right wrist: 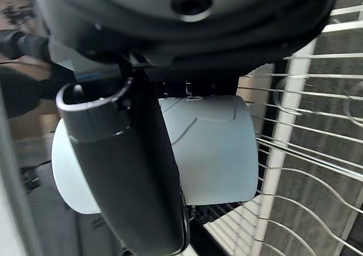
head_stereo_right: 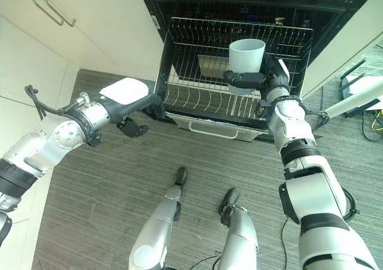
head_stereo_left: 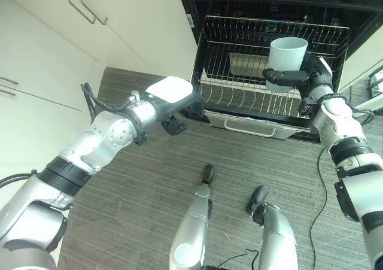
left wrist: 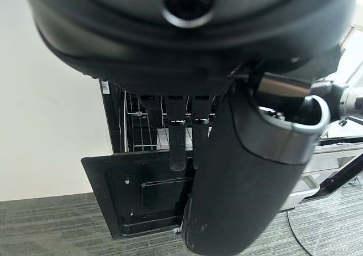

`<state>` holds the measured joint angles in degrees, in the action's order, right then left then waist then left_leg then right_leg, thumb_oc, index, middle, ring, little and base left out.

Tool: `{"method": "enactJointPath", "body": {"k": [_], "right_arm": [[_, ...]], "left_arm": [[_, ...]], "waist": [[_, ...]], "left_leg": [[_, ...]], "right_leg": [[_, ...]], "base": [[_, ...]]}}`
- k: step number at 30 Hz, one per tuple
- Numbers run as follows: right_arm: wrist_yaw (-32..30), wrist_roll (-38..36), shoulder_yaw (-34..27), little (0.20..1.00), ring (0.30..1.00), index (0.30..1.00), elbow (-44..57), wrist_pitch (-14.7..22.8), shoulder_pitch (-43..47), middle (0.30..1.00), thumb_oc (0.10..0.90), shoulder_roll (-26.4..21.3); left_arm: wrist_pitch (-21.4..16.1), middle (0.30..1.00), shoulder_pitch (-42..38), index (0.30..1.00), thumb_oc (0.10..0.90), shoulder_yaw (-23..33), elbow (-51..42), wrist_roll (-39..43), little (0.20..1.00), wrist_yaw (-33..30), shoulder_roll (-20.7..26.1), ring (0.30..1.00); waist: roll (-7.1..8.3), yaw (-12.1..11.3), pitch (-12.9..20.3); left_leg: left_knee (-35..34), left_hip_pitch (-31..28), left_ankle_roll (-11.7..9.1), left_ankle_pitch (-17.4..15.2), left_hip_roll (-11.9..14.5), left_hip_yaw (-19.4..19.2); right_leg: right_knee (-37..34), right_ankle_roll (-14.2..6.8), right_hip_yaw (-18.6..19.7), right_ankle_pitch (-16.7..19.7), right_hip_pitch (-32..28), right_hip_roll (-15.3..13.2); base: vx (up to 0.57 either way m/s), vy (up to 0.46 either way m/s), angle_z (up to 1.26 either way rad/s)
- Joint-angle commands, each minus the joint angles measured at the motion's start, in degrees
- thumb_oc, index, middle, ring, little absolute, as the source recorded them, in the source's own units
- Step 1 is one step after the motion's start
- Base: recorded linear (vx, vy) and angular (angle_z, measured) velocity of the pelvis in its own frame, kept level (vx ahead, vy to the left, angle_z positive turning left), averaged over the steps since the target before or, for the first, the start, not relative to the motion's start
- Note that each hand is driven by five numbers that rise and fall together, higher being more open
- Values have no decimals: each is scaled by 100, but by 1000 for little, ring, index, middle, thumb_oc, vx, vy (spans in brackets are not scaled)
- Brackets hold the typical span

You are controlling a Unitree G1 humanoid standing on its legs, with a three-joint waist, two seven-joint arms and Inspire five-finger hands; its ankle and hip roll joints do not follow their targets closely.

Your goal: Place the dishes in the dishwasher.

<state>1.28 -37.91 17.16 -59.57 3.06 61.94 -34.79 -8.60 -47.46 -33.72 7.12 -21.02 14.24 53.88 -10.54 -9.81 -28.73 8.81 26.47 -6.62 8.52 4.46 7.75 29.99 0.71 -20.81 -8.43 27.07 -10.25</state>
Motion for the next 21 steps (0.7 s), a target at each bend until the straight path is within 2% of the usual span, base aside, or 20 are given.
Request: {"method": "enactJointPath", "body": {"k": [1, 8, 10, 14, 15, 16, 21], "right_arm": [[-179, -167, -291, 300, 300, 300, 162, 358, 801, 300, 400, -284], [-1533, 655, -476, 300, 300, 300, -91, 785, 428, 300, 400, -394], [-1855, 876, -517, 300, 300, 300, -65, 772, 414, 300, 400, -420], [-2063, 935, -451, 300, 300, 300, -179, 662, 401, 300, 400, -426], [-2017, 905, -436, 498, 498, 498, -223, 502, 418, 498, 532, -436], [-1963, 850, -431, 900, 900, 900, -220, 422, 409, 900, 800, -439], [-2710, 1188, -400, 900, 900, 900, -273, 533, 442, 900, 800, -490]], "left_arm": [[210, 900, -145, 900, 800, 397, -18, 11, 900, -59, 309, 900], [246, 900, -100, 900, 800, 448, -192, 213, 900, -24, 514, 900], [250, 900, -138, 900, 800, 399, -199, 289, 900, -28, 592, 900], [275, 900, -240, 900, 800, 289, -254, 399, 900, -56, 675, 900], [316, 900, -328, 900, 800, 272, -302, 452, 900, 3, 726, 900], [328, 900, -350, 900, 800, 291, -338, 475, 900, 69, 757, 900], [350, 900, -361, 900, 800, 273, -403, 496, 900, 119, 817, 900]], "waist": [[-201, 124, -106], [-339, 132, -106], [-339, 141, -106], [-317, 128, -106], [-326, 115, -106], [-323, 110, -106], [-319, 92, -106]], "left_leg": [[838, 264, 491, -1139, -259, -604], [838, 366, 515, -1100, -280, -625], [838, 382, 524, -1102, -281, -636], [838, 360, 532, -1120, -307, -659], [838, 409, 530, -1080, -283, -673], [838, 414, 525, -1075, -278, -684], [838, 405, 527, -1085, -303, -702]], "right_leg": [[-1280, -670, 873, 132, -593, 175], [-1279, -705, 851, 243, -448, 126], [-1280, -720, 857, 271, -417, 122], [-1269, -744, 850, 259, -430, 88], [-1274, -746, 814, 313, -388, 87], [-1271, -749, 805, 319, -383, 85], [-1236, -779, 777, 296, -389, 41]], "base": [[-15, 83, 7], [-10, 16, 1], [-42, -10, 0], [-25, -15, 0], [-72, -36, 4], [-75, -39, 5], [-9, -7, 2]]}}
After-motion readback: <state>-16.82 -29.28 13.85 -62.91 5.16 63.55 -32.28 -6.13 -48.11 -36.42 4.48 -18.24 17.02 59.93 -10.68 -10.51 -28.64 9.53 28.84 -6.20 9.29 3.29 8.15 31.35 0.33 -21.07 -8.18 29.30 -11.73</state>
